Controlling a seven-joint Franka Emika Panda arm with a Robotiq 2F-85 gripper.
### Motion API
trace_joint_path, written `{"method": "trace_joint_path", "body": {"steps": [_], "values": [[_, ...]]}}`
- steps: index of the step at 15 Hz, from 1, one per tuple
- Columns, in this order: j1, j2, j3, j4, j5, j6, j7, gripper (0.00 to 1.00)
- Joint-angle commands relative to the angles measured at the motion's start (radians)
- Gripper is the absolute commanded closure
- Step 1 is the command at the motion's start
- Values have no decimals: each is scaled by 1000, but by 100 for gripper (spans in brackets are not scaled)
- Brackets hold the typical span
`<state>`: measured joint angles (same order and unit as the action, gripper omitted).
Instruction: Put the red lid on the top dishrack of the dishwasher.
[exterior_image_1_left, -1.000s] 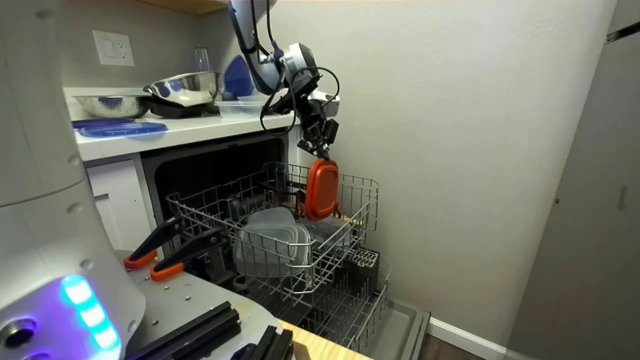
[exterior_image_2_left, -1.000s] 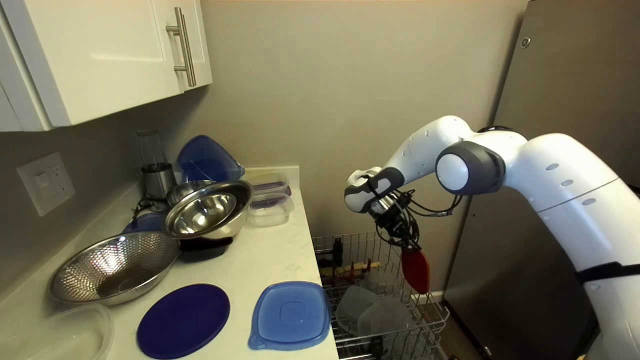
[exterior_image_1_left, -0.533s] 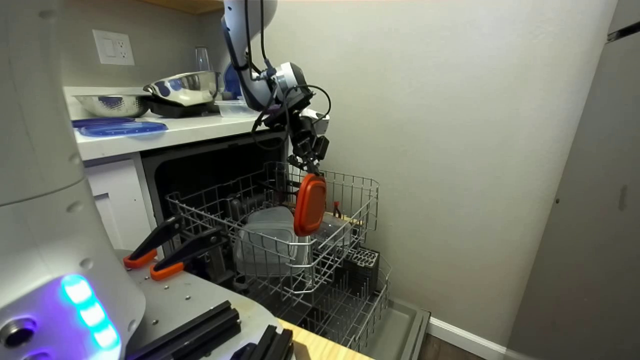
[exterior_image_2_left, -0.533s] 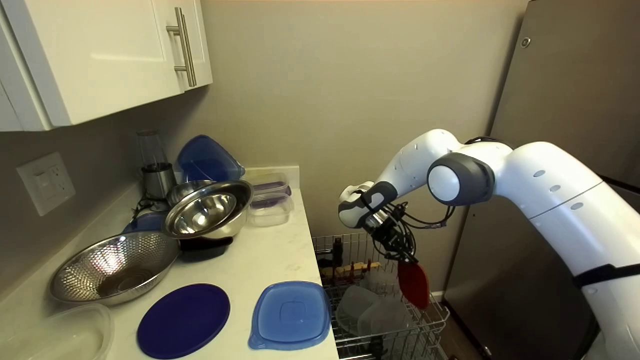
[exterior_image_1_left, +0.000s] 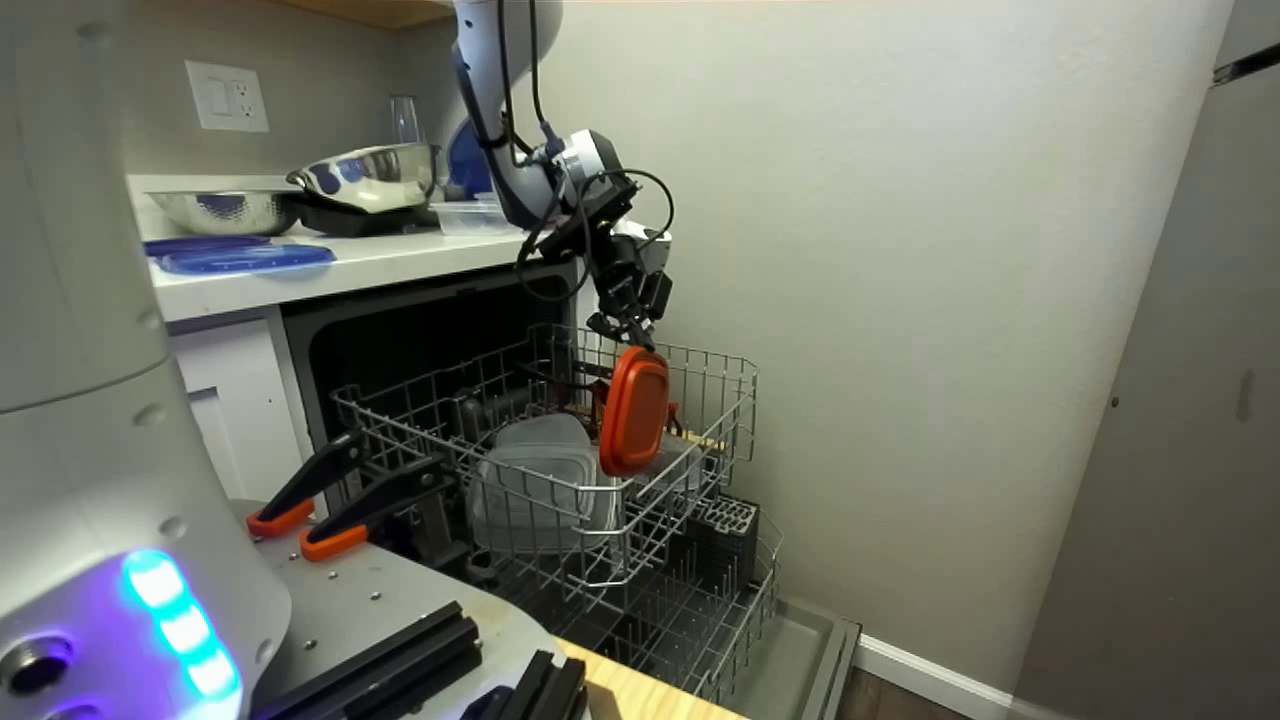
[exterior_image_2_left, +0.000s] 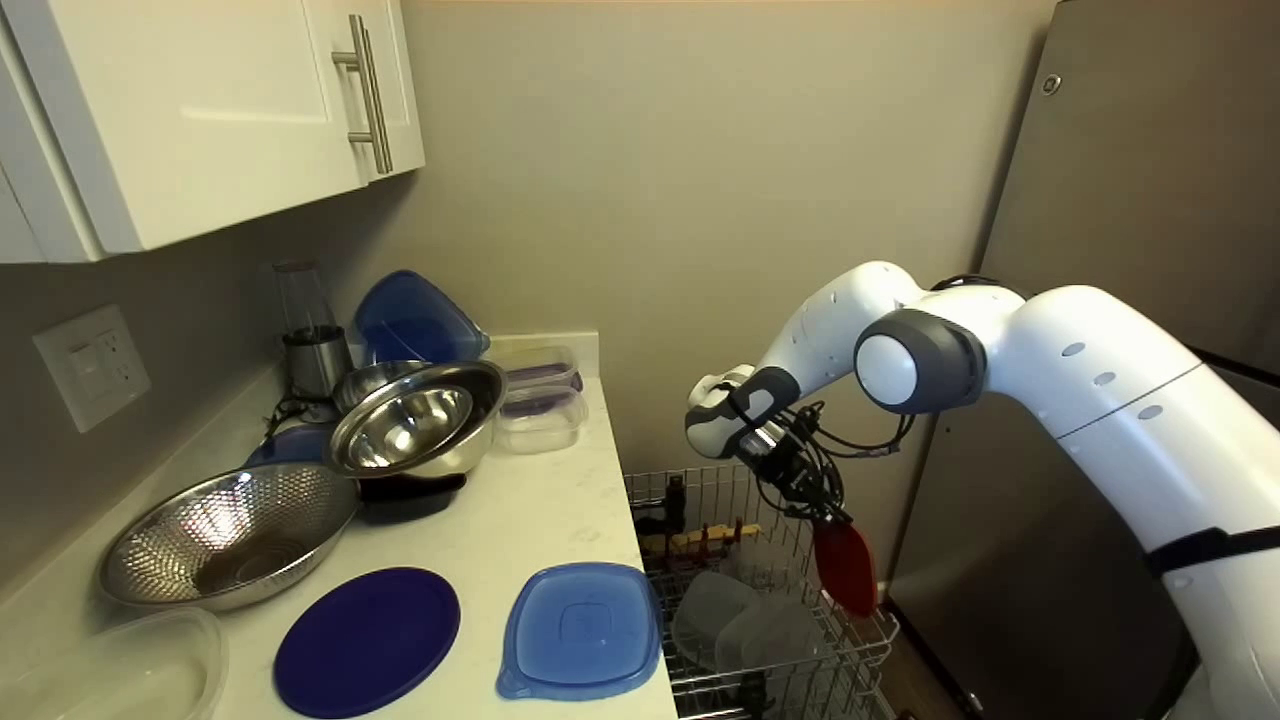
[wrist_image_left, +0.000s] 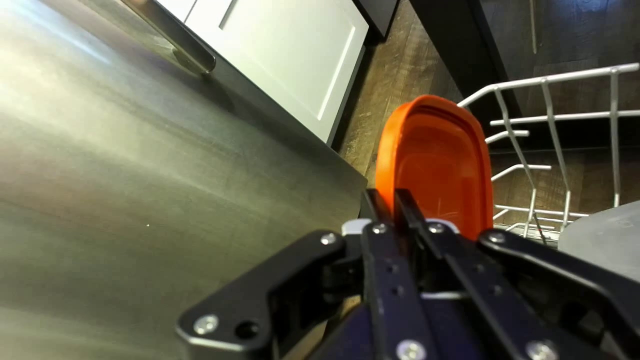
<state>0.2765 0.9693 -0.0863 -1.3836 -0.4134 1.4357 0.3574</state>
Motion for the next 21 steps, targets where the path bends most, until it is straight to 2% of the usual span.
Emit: {"method": "trace_joint_path", "body": {"steps": [1,8,15,21], "values": [[-4,-1,4,-6,-19,-13,-14,98],[0,44,4,8,-14,8,7,98],[13,144,11,98,-5,17,3,98],[20,196,-9,163,-4,0,16,98]]}}
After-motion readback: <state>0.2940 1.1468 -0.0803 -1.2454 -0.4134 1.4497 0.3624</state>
